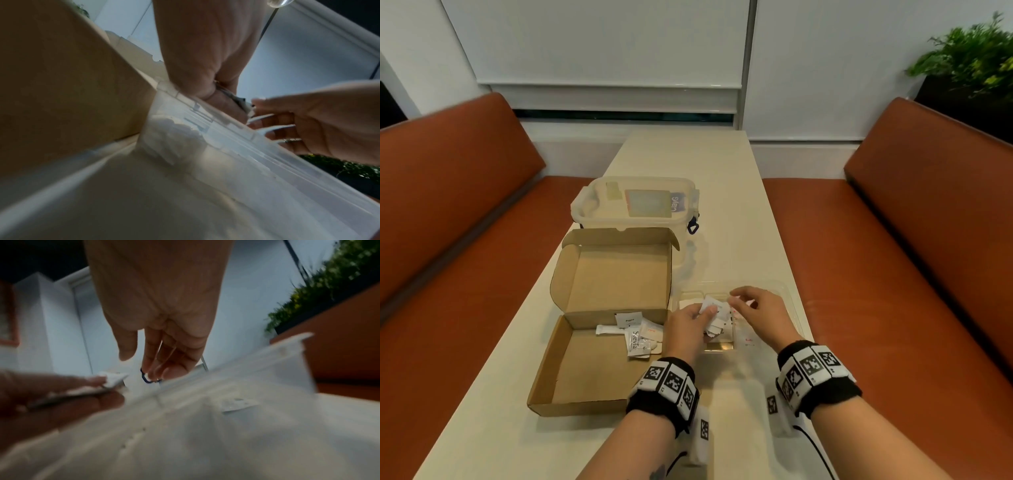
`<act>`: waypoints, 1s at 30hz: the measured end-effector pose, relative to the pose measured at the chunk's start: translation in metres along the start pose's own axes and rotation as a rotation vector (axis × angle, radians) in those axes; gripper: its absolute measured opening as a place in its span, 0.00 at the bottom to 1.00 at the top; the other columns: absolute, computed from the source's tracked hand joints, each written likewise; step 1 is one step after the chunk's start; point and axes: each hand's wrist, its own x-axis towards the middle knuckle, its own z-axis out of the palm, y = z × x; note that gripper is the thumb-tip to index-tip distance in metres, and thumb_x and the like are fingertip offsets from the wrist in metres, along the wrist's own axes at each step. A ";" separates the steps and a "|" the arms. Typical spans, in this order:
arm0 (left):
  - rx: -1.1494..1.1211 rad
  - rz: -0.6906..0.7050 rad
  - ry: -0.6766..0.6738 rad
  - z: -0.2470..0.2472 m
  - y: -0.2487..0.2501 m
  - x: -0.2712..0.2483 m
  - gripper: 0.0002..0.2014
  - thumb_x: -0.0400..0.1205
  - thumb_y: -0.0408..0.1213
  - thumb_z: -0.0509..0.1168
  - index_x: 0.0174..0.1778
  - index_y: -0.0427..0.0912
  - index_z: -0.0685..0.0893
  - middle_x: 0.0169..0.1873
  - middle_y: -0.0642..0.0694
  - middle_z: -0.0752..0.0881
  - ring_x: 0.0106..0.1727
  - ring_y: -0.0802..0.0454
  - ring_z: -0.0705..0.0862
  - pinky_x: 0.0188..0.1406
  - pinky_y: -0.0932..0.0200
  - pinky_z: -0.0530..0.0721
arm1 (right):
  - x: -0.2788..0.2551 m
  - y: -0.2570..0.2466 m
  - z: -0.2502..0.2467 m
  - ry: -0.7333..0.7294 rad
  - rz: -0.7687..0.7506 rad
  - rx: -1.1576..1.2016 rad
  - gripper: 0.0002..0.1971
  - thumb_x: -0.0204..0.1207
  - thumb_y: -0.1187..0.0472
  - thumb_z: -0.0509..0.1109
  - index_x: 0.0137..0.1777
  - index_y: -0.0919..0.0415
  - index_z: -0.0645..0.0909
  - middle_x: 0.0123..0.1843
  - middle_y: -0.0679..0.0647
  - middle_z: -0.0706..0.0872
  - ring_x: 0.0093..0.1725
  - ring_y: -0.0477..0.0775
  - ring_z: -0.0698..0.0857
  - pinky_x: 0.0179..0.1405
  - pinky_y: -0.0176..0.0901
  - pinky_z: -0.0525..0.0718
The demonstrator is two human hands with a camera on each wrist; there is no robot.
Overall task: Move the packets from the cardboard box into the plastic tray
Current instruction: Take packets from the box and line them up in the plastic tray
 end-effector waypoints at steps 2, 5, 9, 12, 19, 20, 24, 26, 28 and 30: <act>-0.004 -0.002 -0.059 0.002 0.002 -0.001 0.06 0.79 0.43 0.70 0.41 0.47 0.90 0.32 0.50 0.90 0.37 0.51 0.86 0.37 0.54 0.86 | 0.003 -0.007 0.001 -0.057 0.020 0.067 0.06 0.75 0.56 0.73 0.50 0.53 0.87 0.40 0.45 0.86 0.39 0.41 0.81 0.38 0.28 0.75; -0.047 -0.019 -0.075 0.003 0.003 -0.003 0.04 0.79 0.41 0.70 0.44 0.48 0.90 0.37 0.47 0.90 0.41 0.49 0.87 0.41 0.53 0.88 | 0.005 -0.012 0.002 -0.103 0.059 0.163 0.02 0.72 0.64 0.75 0.43 0.56 0.88 0.37 0.48 0.88 0.38 0.43 0.83 0.37 0.28 0.77; -0.172 -0.070 -0.015 0.003 0.004 -0.002 0.07 0.76 0.39 0.74 0.49 0.45 0.88 0.48 0.45 0.88 0.50 0.50 0.88 0.47 0.56 0.88 | 0.006 -0.011 0.004 0.027 0.111 0.252 0.03 0.74 0.64 0.73 0.39 0.57 0.84 0.34 0.49 0.86 0.33 0.44 0.82 0.33 0.32 0.76; -0.214 -0.066 -0.007 0.003 0.007 -0.003 0.06 0.73 0.38 0.76 0.43 0.50 0.88 0.46 0.49 0.88 0.48 0.53 0.89 0.45 0.60 0.87 | 0.006 -0.013 0.006 0.118 0.179 0.363 0.05 0.74 0.64 0.72 0.38 0.57 0.82 0.34 0.52 0.86 0.33 0.47 0.82 0.33 0.35 0.77; 0.106 0.009 0.024 0.004 0.017 -0.002 0.25 0.76 0.42 0.74 0.66 0.35 0.81 0.55 0.49 0.83 0.52 0.46 0.87 0.49 0.53 0.88 | -0.001 -0.020 0.016 0.105 0.176 0.402 0.02 0.72 0.65 0.74 0.42 0.59 0.84 0.44 0.51 0.86 0.46 0.49 0.81 0.46 0.37 0.76; 0.164 0.015 0.016 0.002 0.020 -0.001 0.24 0.76 0.42 0.73 0.66 0.35 0.81 0.55 0.49 0.83 0.52 0.46 0.87 0.53 0.49 0.87 | 0.002 -0.022 0.013 0.096 0.127 0.285 0.06 0.72 0.63 0.74 0.48 0.57 0.84 0.49 0.49 0.85 0.48 0.48 0.80 0.49 0.38 0.75; 0.381 0.096 -0.089 -0.003 0.029 0.002 0.07 0.76 0.40 0.72 0.37 0.41 0.85 0.32 0.46 0.85 0.31 0.51 0.85 0.47 0.43 0.87 | 0.016 -0.041 -0.002 -0.101 -0.091 -0.131 0.19 0.73 0.59 0.72 0.64 0.49 0.82 0.54 0.46 0.83 0.50 0.44 0.76 0.54 0.37 0.73; 0.382 0.097 -0.090 -0.003 0.032 0.002 0.08 0.76 0.39 0.72 0.33 0.46 0.83 0.28 0.49 0.83 0.28 0.53 0.83 0.46 0.44 0.88 | 0.022 -0.047 -0.006 -0.194 -0.108 -0.259 0.12 0.74 0.62 0.71 0.57 0.53 0.87 0.50 0.48 0.86 0.47 0.43 0.77 0.50 0.35 0.73; 0.330 0.097 -0.063 -0.003 0.033 0.001 0.04 0.77 0.38 0.72 0.43 0.42 0.88 0.35 0.47 0.86 0.34 0.51 0.85 0.47 0.44 0.88 | 0.024 -0.047 -0.009 -0.200 -0.102 -0.298 0.07 0.74 0.64 0.70 0.48 0.57 0.89 0.39 0.47 0.84 0.39 0.43 0.77 0.37 0.30 0.71; 0.281 0.104 0.028 -0.005 0.030 0.002 0.11 0.77 0.38 0.72 0.54 0.39 0.88 0.47 0.45 0.88 0.47 0.49 0.86 0.55 0.47 0.86 | 0.022 -0.041 -0.010 -0.158 -0.054 -0.250 0.04 0.72 0.66 0.71 0.42 0.58 0.87 0.31 0.44 0.79 0.33 0.41 0.75 0.30 0.27 0.68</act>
